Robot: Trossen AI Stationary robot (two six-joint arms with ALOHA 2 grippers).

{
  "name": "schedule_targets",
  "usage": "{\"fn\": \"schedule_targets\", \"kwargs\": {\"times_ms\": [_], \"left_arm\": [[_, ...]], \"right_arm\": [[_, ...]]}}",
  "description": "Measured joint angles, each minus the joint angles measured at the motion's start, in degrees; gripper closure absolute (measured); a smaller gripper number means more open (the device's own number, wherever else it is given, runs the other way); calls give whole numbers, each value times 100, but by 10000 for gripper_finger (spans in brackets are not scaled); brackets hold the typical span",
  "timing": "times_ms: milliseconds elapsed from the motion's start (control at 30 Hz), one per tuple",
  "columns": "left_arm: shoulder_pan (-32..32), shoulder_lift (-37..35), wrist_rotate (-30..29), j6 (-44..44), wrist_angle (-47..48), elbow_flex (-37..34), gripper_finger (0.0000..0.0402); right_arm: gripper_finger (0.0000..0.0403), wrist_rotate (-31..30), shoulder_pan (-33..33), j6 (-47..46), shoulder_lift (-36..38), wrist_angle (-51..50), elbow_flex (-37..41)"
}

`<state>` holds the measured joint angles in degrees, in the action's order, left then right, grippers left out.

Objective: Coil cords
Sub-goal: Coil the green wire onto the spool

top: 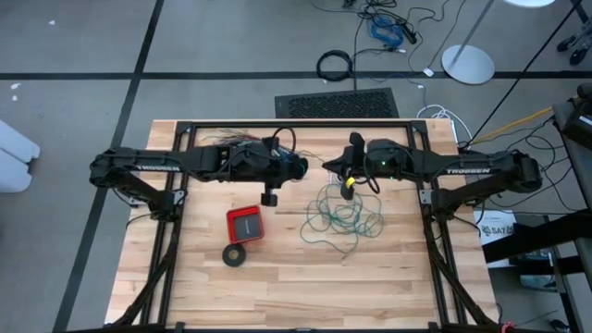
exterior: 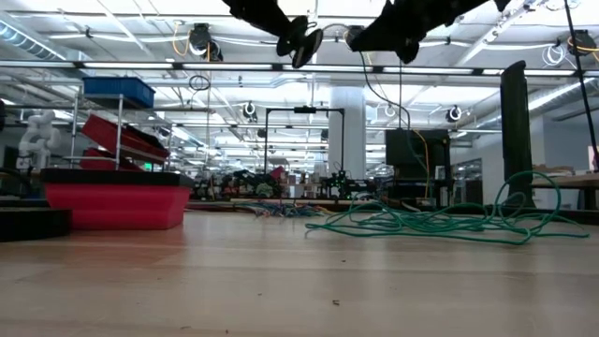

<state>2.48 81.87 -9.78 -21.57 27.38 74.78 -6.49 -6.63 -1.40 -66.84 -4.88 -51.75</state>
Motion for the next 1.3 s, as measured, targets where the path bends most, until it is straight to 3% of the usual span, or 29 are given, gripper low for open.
{"fn": "schedule_targets", "kwargs": {"times_ms": [233,667,1167,1300], "left_arm": [[332,214,-256,110,219,0,304],[807,256,-215,119,-625,4,304],[989,256,145,132,-515,4,304],[990,256,149,134,-481,4,304]], "right_arm": [[403,-158,265,-11,74,132,0],[403,-467,840,-152,41,329,0],[403,-2174,1527,421,444,521,0],[403,-2254,1672,583,671,694,0]]}}
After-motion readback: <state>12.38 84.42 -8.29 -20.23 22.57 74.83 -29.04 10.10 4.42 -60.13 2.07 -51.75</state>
